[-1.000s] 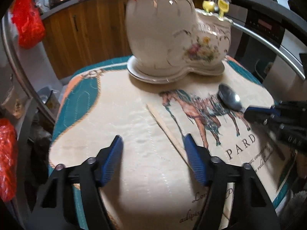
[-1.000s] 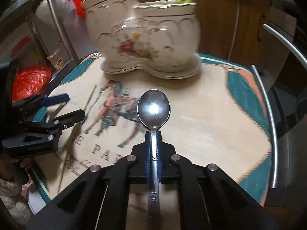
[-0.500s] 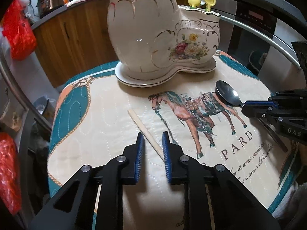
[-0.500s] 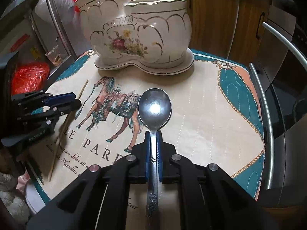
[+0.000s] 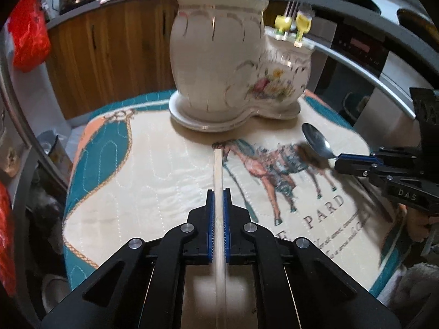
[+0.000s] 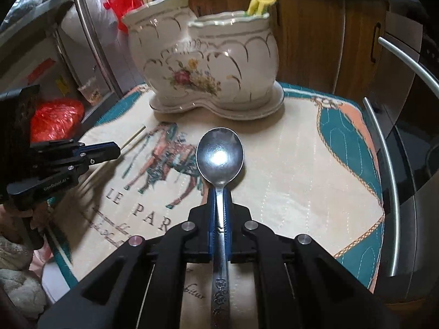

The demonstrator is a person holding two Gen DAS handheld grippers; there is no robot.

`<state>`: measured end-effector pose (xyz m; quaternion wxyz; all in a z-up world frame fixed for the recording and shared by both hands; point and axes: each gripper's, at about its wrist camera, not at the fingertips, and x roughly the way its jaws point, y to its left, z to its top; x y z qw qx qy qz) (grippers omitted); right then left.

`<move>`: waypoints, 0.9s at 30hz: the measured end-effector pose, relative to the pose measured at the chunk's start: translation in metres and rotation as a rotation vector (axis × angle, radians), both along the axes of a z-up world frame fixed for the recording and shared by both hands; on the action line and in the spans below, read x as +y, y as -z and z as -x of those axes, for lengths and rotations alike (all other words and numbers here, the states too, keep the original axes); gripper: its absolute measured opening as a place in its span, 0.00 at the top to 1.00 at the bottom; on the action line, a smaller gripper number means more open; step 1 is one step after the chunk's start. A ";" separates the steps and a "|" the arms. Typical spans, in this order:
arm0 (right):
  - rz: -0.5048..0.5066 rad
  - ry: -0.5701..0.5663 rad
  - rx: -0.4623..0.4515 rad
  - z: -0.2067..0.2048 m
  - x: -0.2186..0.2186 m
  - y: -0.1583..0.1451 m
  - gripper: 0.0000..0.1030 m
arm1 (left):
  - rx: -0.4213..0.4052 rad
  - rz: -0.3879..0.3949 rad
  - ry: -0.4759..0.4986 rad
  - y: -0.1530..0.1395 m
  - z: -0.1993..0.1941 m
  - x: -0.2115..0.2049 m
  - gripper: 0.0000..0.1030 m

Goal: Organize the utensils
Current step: 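Carry the chopstick to the tall cup with left tool while right carries spoon to short cup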

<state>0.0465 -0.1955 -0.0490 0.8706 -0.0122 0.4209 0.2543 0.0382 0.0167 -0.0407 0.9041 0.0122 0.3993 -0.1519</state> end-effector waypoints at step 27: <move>-0.384 0.132 -0.455 -0.105 -0.009 -0.136 0.94 | -0.600 0.292 -0.010 -0.185 -0.077 -0.005 0.94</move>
